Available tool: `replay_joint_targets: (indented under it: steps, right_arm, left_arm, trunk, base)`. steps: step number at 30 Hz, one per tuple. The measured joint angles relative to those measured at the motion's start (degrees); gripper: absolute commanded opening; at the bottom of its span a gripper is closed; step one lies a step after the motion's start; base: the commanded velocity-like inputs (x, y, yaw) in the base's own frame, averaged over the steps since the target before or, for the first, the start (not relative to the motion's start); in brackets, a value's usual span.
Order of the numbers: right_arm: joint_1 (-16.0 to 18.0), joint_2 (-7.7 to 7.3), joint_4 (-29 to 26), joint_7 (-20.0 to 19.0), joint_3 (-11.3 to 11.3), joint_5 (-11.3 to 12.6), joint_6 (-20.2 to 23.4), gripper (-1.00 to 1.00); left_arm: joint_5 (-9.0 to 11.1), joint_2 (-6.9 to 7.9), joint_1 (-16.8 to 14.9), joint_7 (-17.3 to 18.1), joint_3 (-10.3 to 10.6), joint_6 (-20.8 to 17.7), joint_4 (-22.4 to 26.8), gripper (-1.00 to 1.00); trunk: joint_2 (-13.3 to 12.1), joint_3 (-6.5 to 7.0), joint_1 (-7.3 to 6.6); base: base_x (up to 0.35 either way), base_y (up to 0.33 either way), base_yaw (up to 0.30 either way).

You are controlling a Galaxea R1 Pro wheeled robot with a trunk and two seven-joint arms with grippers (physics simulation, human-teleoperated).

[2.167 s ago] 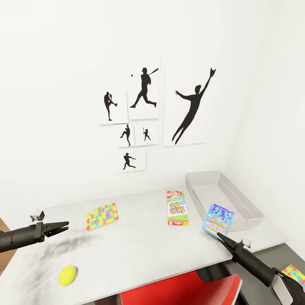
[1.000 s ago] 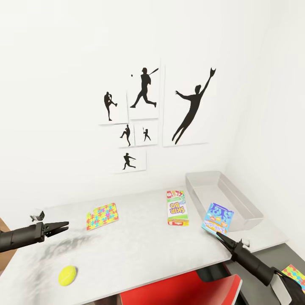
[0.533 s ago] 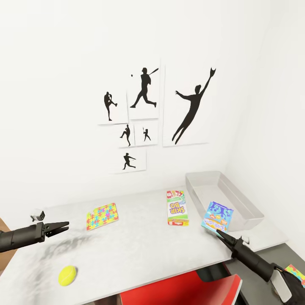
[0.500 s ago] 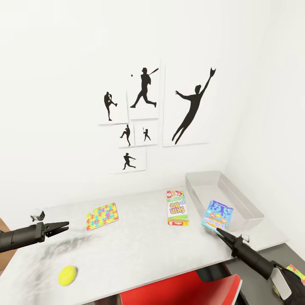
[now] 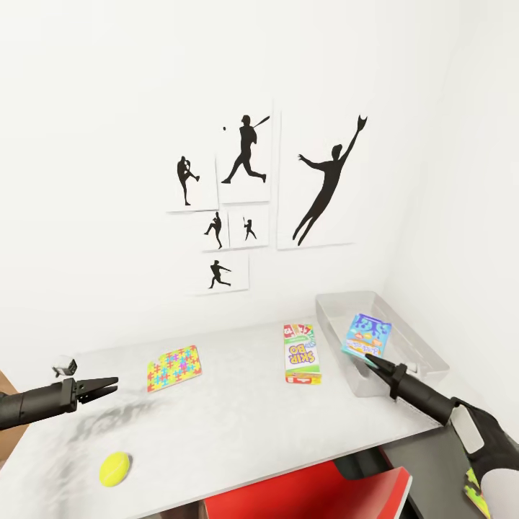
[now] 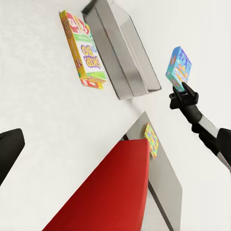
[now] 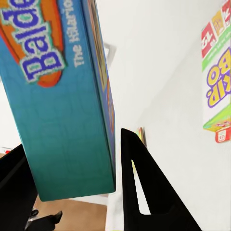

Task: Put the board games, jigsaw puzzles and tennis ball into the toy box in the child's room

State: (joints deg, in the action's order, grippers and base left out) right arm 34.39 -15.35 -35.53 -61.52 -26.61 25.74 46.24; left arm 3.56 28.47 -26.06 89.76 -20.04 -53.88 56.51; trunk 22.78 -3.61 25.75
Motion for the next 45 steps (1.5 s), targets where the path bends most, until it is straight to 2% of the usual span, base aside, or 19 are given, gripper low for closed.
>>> replay_joint_targets:
  steps: [6,9,17,24,30,31,32,37,45]
  right_arm:
    - [3.69,-0.03,0.00,1.57,0.02,0.04,3.26,-1.00]
    - [6.20,-0.09,0.03,4.45,0.01,0.15,4.68,-1.00]
    - [12.29,-0.01,0.09,14.48,-0.01,0.71,8.40,-1.00]
    - [17.19,0.17,0.13,27.71,-0.22,1.21,9.49,-1.00]
    - [21.94,0.31,0.78,31.95,-0.38,1.73,9.87,-1.00]
    - [22.93,0.40,0.90,33.31,-0.37,1.15,9.90,-1.00]
    - [23.78,0.52,0.95,35.10,-0.38,1.58,10.18,-1.00]
    - [25.11,0.91,0.62,40.39,-0.61,1.68,10.72,-1.00]
    - [25.29,1.05,0.57,41.89,-1.43,1.85,10.28,-1.00]
  left_arm:
    - [0.00,-0.05,0.00,0.00,0.02,0.02,0.00,1.00]
    - [0.00,-0.10,0.00,0.00,0.06,0.06,0.00,1.00]
    - [-0.05,-0.18,0.00,0.00,0.12,0.07,0.00,1.00]
    - [-0.03,-0.30,0.00,0.00,0.25,0.08,0.02,1.00]
    - [-0.01,-0.44,0.00,0.00,0.32,0.08,0.08,1.00]
    - [-0.01,-0.44,0.00,0.00,0.27,0.08,0.08,1.00]
    - [0.00,-0.44,0.00,0.00,0.21,0.08,0.08,1.00]
    - [0.00,-0.45,0.00,0.00,0.10,0.08,0.09,1.00]
    - [0.00,-0.45,0.00,0.00,0.12,0.08,0.09,1.00]
  trunk:
    - [0.01,0.00,0.00]
    - [0.00,0.00,0.00]
    - [0.00,0.00,0.00]
    - [0.00,0.00,0.00]
    - [0.01,0.00,-0.01]
    - [-0.01,0.00,0.00]
    - [0.00,0.00,0.00]
    - [0.00,0.00,0.00]
    - [0.00,0.00,0.00]
  base:
    - [0.000,0.000,0.000]
    - [0.000,0.000,0.000]
    - [0.000,0.000,0.000]
    - [0.000,0.000,0.000]
    - [0.000,0.000,0.000]
    - [0.000,0.000,0.000]
    - [0.000,0.000,0.000]
    - [0.000,0.000,0.000]
    - [0.000,0.000,0.000]
